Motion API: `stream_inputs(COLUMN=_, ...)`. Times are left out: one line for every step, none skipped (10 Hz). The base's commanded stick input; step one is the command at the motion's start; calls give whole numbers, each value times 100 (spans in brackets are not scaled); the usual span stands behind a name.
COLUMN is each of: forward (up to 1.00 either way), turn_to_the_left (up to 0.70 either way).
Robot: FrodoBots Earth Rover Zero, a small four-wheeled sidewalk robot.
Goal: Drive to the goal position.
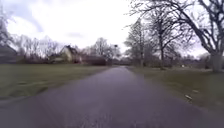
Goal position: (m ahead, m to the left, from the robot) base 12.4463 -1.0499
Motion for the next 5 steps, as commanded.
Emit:
stream_inputs(forward=100, turn_to_the_left=-31)
stream_inputs(forward=100, turn_to_the_left=-13)
stream_inputs(forward=100, turn_to_the_left=0)
stream_inputs(forward=100, turn_to_the_left=0)
stream_inputs(forward=100, turn_to_the_left=0)
